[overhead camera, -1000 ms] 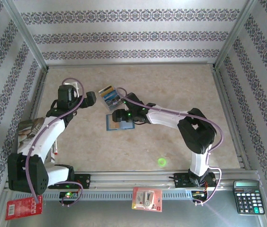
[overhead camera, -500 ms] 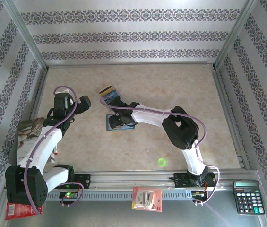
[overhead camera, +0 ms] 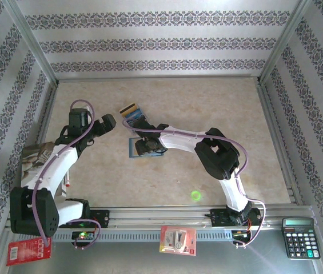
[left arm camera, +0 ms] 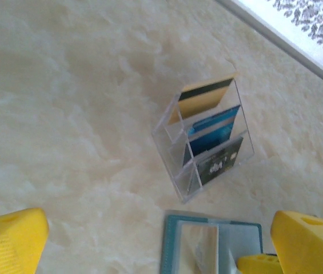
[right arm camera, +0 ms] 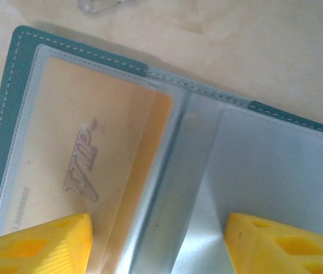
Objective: Take the credit cards out of the card holder
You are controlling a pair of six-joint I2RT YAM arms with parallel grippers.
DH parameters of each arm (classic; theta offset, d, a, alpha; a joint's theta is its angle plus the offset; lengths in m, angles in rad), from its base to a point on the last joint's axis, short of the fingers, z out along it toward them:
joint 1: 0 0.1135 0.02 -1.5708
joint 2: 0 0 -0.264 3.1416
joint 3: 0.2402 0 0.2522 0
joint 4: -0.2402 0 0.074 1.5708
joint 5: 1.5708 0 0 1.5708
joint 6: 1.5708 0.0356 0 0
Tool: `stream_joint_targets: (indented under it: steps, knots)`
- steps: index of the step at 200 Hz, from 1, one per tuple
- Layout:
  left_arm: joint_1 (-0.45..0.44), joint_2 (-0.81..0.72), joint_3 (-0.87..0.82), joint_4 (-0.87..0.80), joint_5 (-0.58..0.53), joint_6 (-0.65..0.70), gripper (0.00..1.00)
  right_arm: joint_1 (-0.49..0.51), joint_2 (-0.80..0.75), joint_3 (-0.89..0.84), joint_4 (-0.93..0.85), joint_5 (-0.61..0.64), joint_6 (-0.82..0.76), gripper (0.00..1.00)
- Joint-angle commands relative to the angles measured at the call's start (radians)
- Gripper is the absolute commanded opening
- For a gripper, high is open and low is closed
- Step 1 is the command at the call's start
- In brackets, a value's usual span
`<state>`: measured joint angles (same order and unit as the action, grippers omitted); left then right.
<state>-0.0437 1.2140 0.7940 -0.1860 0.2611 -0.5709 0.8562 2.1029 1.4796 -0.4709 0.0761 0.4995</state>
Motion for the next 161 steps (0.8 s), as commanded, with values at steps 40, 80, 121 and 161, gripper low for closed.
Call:
stream_joint_targets:
  steps: [40, 80, 121, 161]
  knots:
    - [0.011, 0.126, 0.031, 0.008, 0.221, -0.095, 0.88, -0.022, 0.048, -0.084, -0.038, 0.036, 0.017, 0.56]
    - [-0.012, 0.183, 0.01, 0.052, 0.293, -0.138, 0.73, -0.023, 0.055, -0.092, -0.038, 0.044, 0.014, 0.51]
    - [-0.11, 0.265, 0.033, 0.011, 0.266, -0.139, 0.54, -0.025, 0.056, -0.101, -0.019, 0.021, 0.018, 0.48]
    - [-0.196, 0.357, 0.035, 0.057, 0.259, -0.159, 0.44, -0.031, 0.059, -0.103, -0.016, 0.008, 0.021, 0.47]
